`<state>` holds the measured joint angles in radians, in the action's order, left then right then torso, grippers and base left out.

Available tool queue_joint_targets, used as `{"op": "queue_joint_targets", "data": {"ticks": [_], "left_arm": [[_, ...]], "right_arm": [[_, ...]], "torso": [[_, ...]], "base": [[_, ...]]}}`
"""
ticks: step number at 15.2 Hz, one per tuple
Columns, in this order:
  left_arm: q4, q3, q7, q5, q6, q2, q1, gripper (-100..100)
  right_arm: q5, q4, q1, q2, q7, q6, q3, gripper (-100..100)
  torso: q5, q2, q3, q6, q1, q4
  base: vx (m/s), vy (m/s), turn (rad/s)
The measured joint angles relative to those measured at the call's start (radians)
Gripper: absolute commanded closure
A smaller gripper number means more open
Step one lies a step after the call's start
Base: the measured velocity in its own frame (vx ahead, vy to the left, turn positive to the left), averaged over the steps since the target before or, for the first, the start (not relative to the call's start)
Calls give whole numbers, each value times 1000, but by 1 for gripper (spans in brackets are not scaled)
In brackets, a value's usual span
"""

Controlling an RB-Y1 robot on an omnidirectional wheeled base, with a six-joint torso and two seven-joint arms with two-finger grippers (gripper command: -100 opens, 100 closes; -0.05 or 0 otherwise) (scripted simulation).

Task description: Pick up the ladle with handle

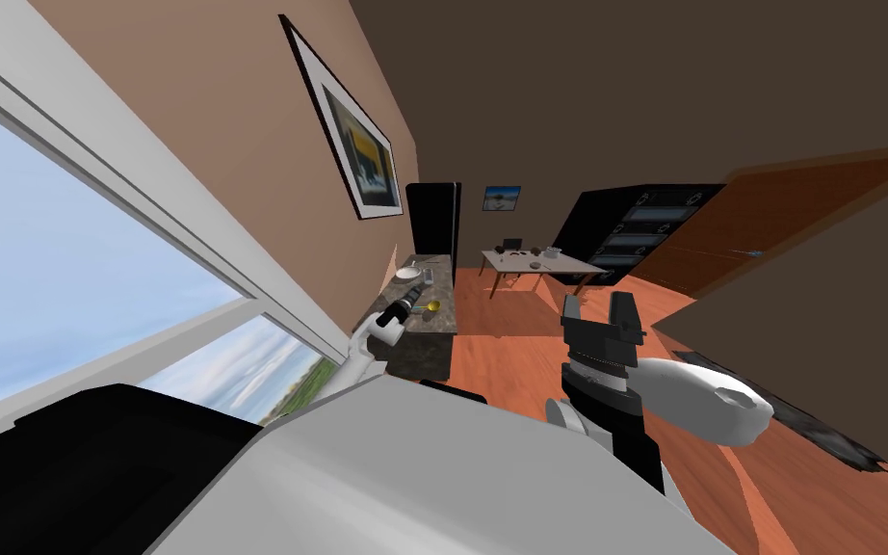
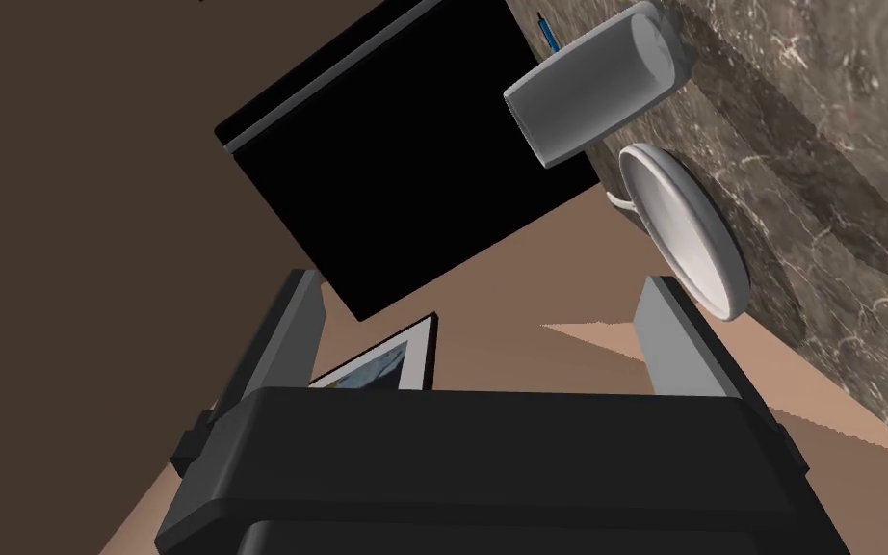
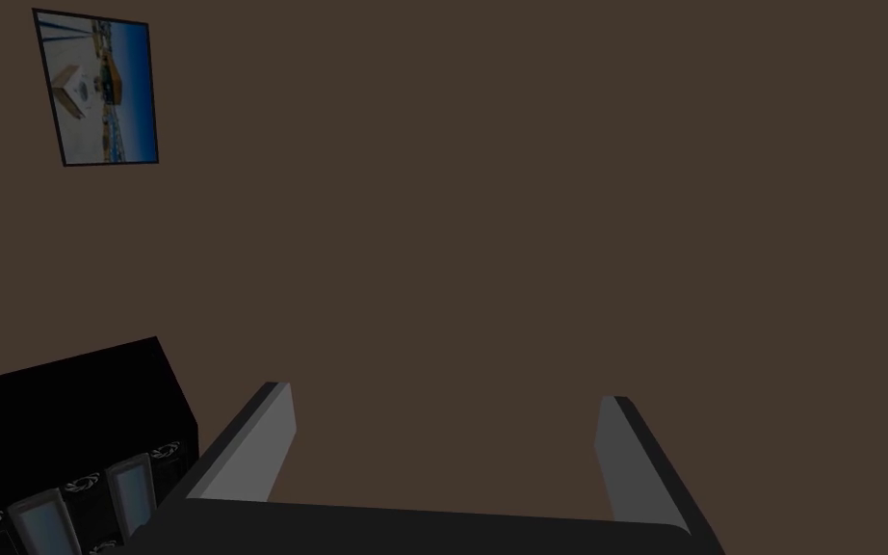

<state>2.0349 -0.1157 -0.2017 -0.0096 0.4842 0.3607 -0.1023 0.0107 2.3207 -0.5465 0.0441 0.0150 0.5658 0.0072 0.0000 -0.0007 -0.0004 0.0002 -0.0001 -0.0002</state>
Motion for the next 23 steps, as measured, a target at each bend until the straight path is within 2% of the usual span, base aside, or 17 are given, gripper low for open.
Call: {"op": "queue_joint_targets", "data": {"ticks": [23], "left_arm": [[-124, -73, -32, 35, 446, 4, 162, -100]], "right_arm": [[0, 0, 0, 0, 0, 0, 0, 0]], "torso": [[0, 0, 0, 0, 0, 0]], "base": [[5, 0, -24]]}}
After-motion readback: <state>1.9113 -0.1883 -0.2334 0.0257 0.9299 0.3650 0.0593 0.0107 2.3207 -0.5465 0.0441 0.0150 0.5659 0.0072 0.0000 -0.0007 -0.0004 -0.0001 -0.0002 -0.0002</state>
